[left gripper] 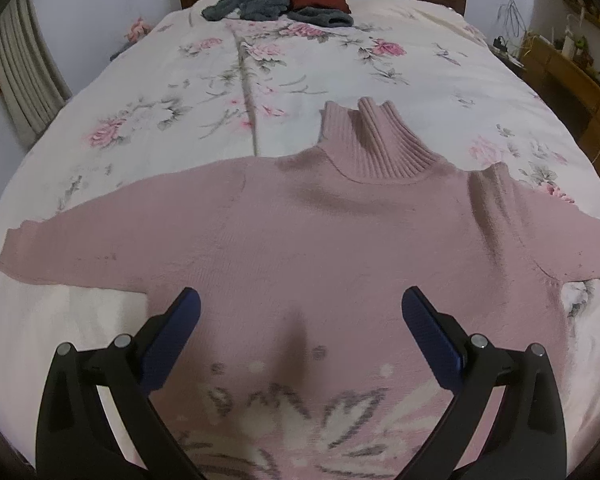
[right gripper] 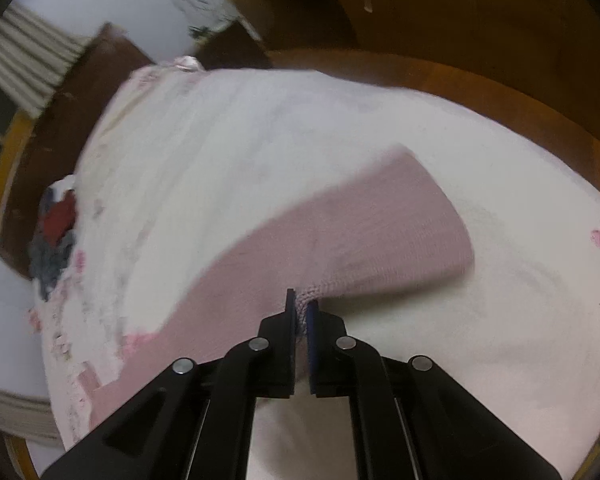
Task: Fold small clothes
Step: 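Grasp the pink sweater's sleeve cuff with the right gripper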
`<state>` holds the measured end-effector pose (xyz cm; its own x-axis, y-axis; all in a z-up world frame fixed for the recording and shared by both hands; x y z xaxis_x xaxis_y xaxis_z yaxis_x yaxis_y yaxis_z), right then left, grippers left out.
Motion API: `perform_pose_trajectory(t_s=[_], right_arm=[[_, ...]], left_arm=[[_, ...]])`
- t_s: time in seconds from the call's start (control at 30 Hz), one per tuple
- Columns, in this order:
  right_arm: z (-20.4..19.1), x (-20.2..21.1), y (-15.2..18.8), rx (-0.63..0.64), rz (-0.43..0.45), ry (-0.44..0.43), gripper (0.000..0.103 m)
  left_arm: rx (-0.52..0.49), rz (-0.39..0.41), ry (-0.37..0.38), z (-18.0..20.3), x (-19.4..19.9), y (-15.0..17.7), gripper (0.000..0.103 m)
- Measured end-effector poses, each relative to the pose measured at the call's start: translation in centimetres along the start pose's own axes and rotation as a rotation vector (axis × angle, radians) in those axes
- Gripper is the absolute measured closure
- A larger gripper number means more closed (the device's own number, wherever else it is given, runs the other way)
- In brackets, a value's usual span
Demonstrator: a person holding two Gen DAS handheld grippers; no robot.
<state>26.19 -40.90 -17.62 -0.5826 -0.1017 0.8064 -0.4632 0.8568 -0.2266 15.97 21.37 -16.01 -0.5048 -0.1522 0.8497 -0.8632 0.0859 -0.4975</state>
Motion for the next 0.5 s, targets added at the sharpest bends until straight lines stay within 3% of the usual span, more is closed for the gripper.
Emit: perform_pose_trajectory(t_s=[0.2, 0.5], right_arm=[[-8.7, 2.0, 6.4, 0.200, -0.076, -0.131, 0.099], [-19.8, 0.6, 21.4, 0.501, -0.235, -0.221, 0.099]], left_arm=[[0.047, -0.008, -0.006, -2.1, 0.3, 1.0, 0.003], [0.075, -0.007, 0.002, -3.7, 1.0, 2.0, 0.003]])
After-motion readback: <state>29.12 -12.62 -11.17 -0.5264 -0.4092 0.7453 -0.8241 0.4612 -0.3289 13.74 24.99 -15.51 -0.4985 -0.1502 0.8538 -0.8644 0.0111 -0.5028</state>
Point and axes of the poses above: each gripper's, at about its wrist camera, not at the fingertips, and x roughly against the way its jaws point, z to its right, y to its underside, the point moved 9 cm from there along -x, roughly the way its jaws point, and after that the axes turned 15 degrees about -x, right-handed, at the moved point
